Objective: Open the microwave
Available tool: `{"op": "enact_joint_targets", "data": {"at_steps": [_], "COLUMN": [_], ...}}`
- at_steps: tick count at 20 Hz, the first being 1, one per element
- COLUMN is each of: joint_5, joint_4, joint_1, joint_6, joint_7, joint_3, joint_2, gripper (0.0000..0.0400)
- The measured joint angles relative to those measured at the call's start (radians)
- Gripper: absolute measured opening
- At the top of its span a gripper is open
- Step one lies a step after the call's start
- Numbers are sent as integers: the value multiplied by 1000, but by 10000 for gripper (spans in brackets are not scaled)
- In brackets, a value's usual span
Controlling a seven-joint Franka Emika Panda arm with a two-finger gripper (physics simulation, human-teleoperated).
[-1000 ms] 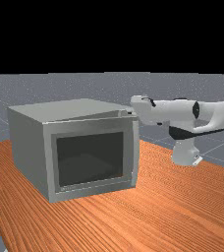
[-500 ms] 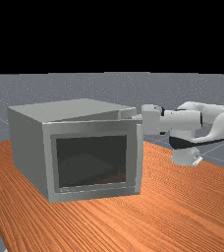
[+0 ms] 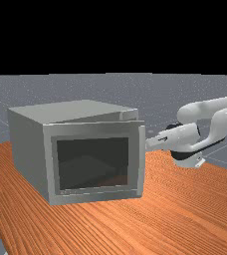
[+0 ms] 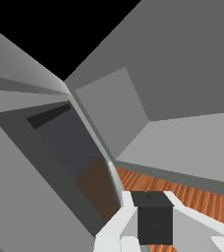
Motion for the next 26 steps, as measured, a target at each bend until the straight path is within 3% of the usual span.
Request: {"op": "enact_joint_targets", "data": {"at_steps": [6,11,18,26], "joint_5": [-153,-262,-390,-432], "joint_4": [-9,8,63,175], "joint_1": [-23,-56,-86,-160], "joint_6": [10,-49,-229,-531], "joint_7": [-176,-301,-502,-768], "joint_3": [-55,-54,-61,7], "joint_2": [-232,-389,-612,-850], "gripper": [0,0,0,0]}}
